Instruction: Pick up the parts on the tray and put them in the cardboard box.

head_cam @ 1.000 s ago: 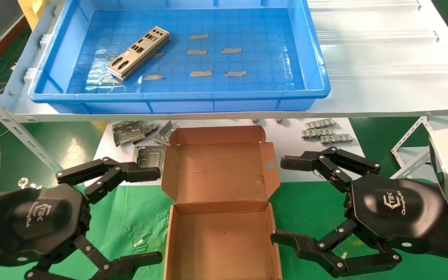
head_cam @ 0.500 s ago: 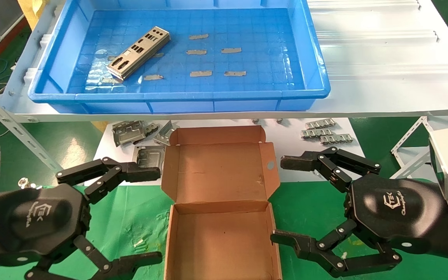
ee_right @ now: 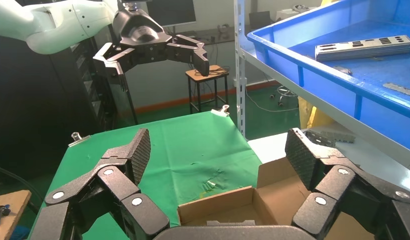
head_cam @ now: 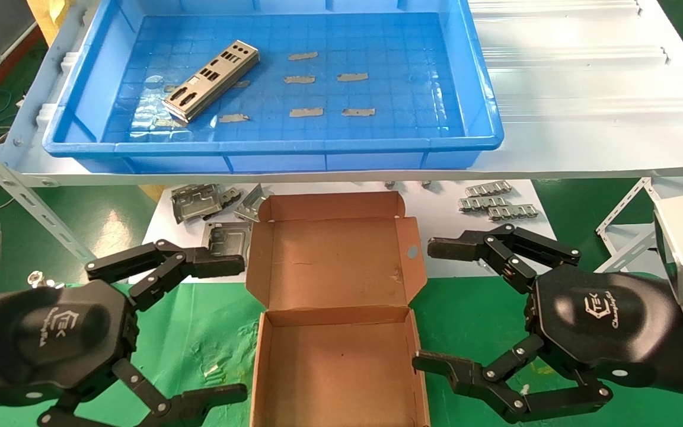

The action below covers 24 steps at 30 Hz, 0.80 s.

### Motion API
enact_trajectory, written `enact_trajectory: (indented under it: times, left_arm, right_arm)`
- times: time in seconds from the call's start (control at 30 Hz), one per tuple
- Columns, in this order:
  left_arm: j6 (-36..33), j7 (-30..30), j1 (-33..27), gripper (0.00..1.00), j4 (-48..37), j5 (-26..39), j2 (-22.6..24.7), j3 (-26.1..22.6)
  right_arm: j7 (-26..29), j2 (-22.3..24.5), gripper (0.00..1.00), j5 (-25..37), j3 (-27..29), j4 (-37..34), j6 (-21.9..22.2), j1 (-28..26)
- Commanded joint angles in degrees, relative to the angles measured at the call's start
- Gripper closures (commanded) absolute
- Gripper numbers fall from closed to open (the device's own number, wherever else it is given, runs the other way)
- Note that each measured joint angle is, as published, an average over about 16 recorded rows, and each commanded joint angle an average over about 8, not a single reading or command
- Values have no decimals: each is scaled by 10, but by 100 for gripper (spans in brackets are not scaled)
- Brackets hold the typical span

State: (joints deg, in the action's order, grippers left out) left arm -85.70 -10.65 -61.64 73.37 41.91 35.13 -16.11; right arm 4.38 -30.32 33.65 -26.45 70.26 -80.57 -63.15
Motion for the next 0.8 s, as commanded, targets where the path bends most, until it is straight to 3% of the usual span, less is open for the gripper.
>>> enact_trajectory:
  times: [0.03, 0.27, 0.3, 0.8]
  left_arm:
    - [0, 0, 0, 0, 0, 0, 0, 0]
    - [0, 0, 0, 0, 0, 0, 0, 0]
    - [0, 0, 0, 0, 0, 0, 0, 0]
    - [0, 0, 0, 0, 0, 0, 0, 0]
  right_arm:
    - [0, 0, 7, 0, 0, 0, 0, 0]
    - [0, 0, 95, 0, 0, 0, 0, 0]
    - [0, 0, 100, 0, 0, 0, 0, 0]
    - [0, 0, 100, 0, 0, 0, 0, 0]
